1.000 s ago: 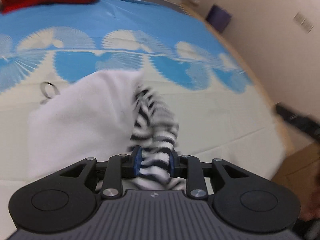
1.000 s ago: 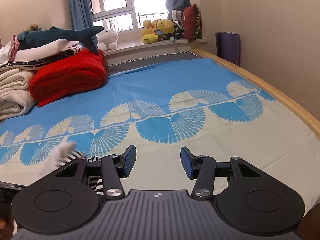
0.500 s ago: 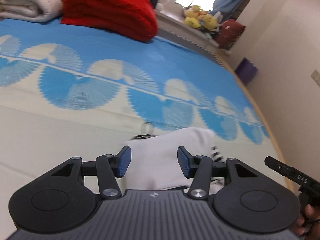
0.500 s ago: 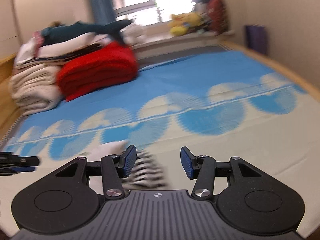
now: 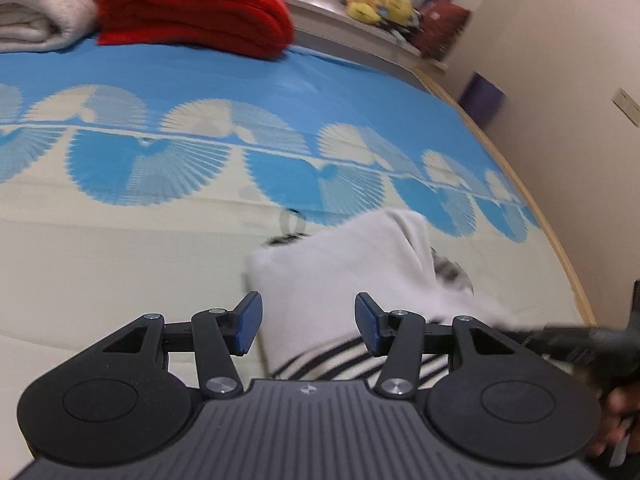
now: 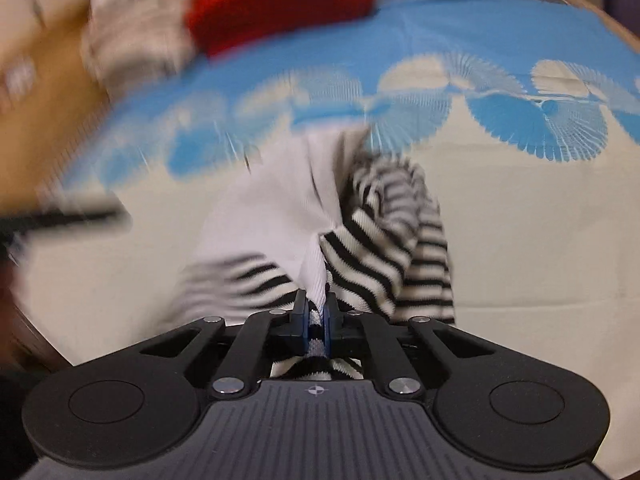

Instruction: Fold small clothes

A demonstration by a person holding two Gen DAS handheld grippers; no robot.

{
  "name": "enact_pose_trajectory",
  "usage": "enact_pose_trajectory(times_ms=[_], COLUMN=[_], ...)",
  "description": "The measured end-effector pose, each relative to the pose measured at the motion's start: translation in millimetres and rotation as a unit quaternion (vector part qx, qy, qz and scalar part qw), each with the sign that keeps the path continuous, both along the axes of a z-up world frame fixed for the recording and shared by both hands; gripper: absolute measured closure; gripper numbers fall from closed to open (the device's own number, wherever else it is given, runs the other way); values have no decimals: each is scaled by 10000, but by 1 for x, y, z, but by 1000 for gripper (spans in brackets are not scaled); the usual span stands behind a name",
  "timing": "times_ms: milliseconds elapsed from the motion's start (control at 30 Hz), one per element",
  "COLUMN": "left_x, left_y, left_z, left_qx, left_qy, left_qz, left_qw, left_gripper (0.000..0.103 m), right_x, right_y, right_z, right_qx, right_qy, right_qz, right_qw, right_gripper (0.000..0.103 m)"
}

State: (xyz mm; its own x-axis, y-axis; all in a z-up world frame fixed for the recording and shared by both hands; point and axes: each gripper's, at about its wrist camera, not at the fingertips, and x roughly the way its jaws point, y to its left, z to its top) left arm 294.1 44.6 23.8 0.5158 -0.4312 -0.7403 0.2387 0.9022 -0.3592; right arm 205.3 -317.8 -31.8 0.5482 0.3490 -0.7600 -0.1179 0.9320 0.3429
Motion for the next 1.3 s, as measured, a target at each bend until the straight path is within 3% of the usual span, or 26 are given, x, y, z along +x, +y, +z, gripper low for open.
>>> enact_pose_trajectory(times_ms=[67,133,233,333,367,433,500,533,667,767,867,933,1000,1033,1200,1300], left_x=[0,0,-1,-4,-4,-3,0,2,6,14,28,35,40,40,26,11], left_y=[-18,-39,-73,-99,-106,-117,-124,-126,-127,-113,-90,-78,-72,-71,-80,-91], left_z=[-4,-11,-26,-38,-44,-59,-79,-85,-89,-77,-62,-56,-53,-51,-47,-52], left_qx=[-46,-26,4,210,302,673,1245,1385,1371,1052,625,458,373,316,333,525], left_qy=[122,303,614,676,701,719,758,789,823,944,968,1034,1064,1062,1049,1093], left_qz=[-268,-616,-1206,-1603,-1709,-1811,-1727,-1682,-1805,-1692,-1176,-867,-719,-739,-1173,-1562], left_qw=[9996,9976,9908,9845,9823,9785,9741,9728,9705,9754,9864,9898,9910,9911,9870,9803], left_gripper=[46,44,44,42,36,35,18,16,14,16,16,16,17,17,17,17], right_x=[-16,-27,-37,-38,-36,-31,-23,-19,-12,-9,-4,-5,-5,-1,39,71], right_y=[-31,-56,-89,-96,-94,-89,-86,-83,-64,-59,-75,-88,-95,-97,-101,-98], right_z=[14,18,8,-9,-15,-30,-47,-54,-82,-88,-74,-51,-30,-26,-41,-60], right_qx=[333,279,265,179,93,-36,-152,-255,-811,-927,-497,-267,-241,-127,823,1364], right_qy=[-335,-396,-106,179,270,436,696,804,1151,1222,1029,337,-483,-671,-441,-21], right_qz=[-220,-519,-751,-477,-378,-301,-253,-186,212,317,-63,-602,-1232,-1402,-1669,-1788], right_qw=[9986,9975,9968,9985,9989,9986,9971,9963,9898,9877,9934,9973,9909,9878,9815,9744], right_gripper=[98,98,98,98,98,98,98,98,98,97,90,81,68,65,64,56])
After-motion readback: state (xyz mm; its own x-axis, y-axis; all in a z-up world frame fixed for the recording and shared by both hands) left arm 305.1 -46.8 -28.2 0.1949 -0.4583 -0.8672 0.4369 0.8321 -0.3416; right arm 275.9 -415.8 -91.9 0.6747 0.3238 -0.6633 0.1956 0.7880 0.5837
